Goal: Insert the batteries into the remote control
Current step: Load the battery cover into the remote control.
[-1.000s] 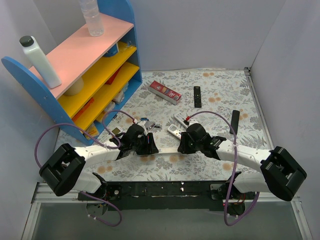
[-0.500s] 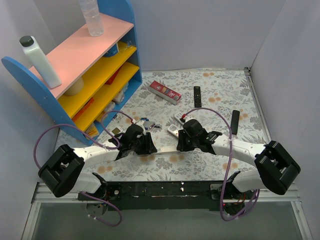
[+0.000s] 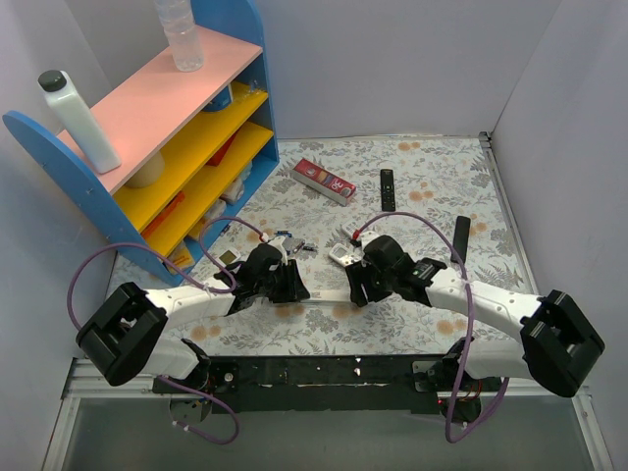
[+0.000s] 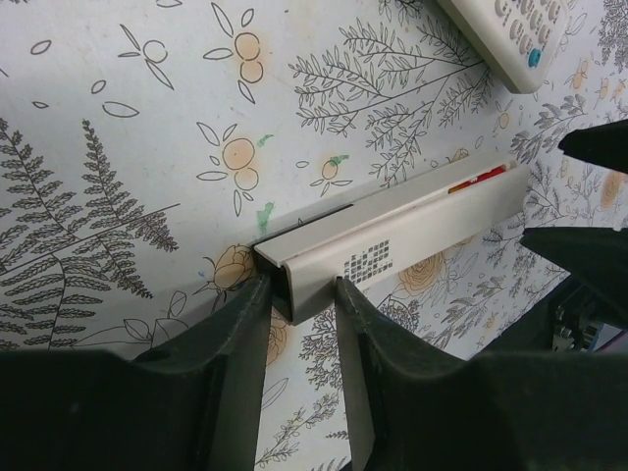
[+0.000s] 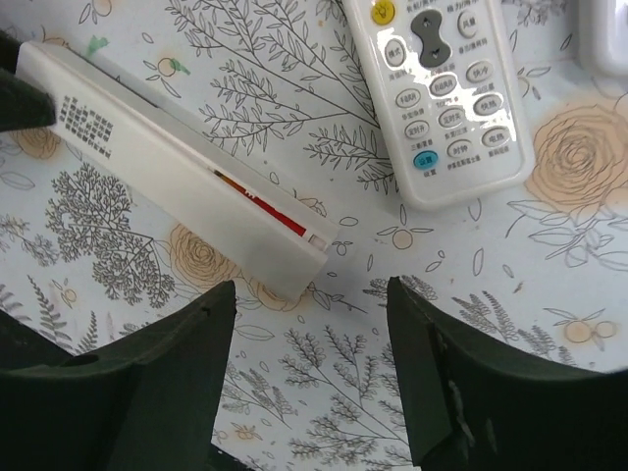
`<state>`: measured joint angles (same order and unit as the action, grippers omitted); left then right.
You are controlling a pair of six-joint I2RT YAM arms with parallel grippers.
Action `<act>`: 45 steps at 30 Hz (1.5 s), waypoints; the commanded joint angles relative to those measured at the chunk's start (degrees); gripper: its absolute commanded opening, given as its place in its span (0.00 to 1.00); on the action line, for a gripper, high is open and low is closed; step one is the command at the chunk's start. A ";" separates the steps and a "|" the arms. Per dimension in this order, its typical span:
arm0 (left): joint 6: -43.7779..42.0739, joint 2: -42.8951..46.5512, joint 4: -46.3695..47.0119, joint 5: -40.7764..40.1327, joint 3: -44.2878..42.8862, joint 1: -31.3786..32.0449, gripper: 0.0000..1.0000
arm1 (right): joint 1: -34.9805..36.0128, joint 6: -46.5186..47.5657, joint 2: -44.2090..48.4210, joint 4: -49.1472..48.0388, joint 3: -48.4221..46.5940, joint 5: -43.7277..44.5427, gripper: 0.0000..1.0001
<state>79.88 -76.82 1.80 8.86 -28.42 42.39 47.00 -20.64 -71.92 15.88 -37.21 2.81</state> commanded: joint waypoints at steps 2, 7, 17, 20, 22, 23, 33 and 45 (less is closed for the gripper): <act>-2.09 -0.35 -3.38 -1.57 -0.14 0.41 0.24 | 0.37 18.07 2.75 4.15 -4.62 -5.34 0.72; -3.41 -1.05 -5.05 -2.45 -1.98 0.32 0.26 | 1.78 28.09 0.03 6.89 -7.08 -9.74 0.72; -3.85 -1.93 -5.41 -2.62 -2.86 0.24 0.27 | 2.57 36.37 -9.20 13.21 -12.45 -7.29 0.69; -3.94 -2.02 -5.49 -2.62 -2.95 0.15 0.28 | 2.57 37.52 -10.78 12.86 -12.80 -8.87 0.66; -4.03 -1.93 -5.49 -2.54 -3.04 -0.03 0.28 | 2.65 38.13 -11.66 12.95 -13.24 -10.45 0.64; -4.11 -1.85 -5.58 -2.53 -3.13 -0.12 0.28 | 2.74 38.22 -12.45 12.78 -13.15 -10.63 0.63; -3.76 -0.71 -5.32 -1.66 -2.60 -0.56 0.32 | 4.32 39.19 -14.92 12.07 -12.45 -11.33 0.40; -2.80 1.32 -4.88 -1.04 -0.49 -0.82 0.34 | 5.55 37.97 -15.36 13.65 -13.06 -10.54 0.50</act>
<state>77.41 -76.95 -1.50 8.40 -30.26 41.82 51.62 18.09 -87.15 28.51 -48.56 -7.14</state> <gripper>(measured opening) 0.337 0.439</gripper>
